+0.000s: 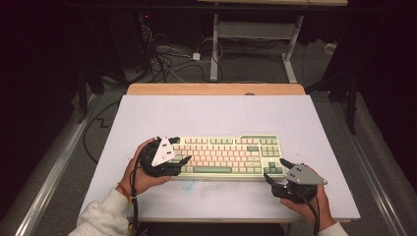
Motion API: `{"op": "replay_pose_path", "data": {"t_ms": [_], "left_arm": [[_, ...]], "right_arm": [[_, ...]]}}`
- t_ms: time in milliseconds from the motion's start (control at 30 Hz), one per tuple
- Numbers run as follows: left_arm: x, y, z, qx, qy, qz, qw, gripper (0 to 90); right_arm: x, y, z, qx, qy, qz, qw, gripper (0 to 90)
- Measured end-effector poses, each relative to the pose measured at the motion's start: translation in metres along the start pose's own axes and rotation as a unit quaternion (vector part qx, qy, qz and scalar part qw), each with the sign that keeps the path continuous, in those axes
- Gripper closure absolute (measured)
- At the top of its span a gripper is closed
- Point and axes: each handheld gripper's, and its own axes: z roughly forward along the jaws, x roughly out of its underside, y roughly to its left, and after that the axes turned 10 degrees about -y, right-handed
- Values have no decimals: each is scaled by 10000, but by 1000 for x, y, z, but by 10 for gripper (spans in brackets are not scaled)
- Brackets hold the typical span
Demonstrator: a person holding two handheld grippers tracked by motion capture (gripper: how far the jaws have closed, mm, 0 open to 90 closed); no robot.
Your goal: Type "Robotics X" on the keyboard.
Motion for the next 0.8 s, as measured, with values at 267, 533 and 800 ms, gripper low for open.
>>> {"op": "replay_pose_path", "data": {"t_ms": [267,533,800], "left_arm": [[27,1,-24,-560,1,-255,9981,218],[52,-6,-42,-500,184,-425,9977,164],[68,-12,-51,-426,432,-470,9971,162]], "right_arm": [[0,0,2,-2,81,34,10000,294],[-2,-2,0,7,58,99,9999,316],[-18,-9,0,-364,-66,235,9990,590]]}}
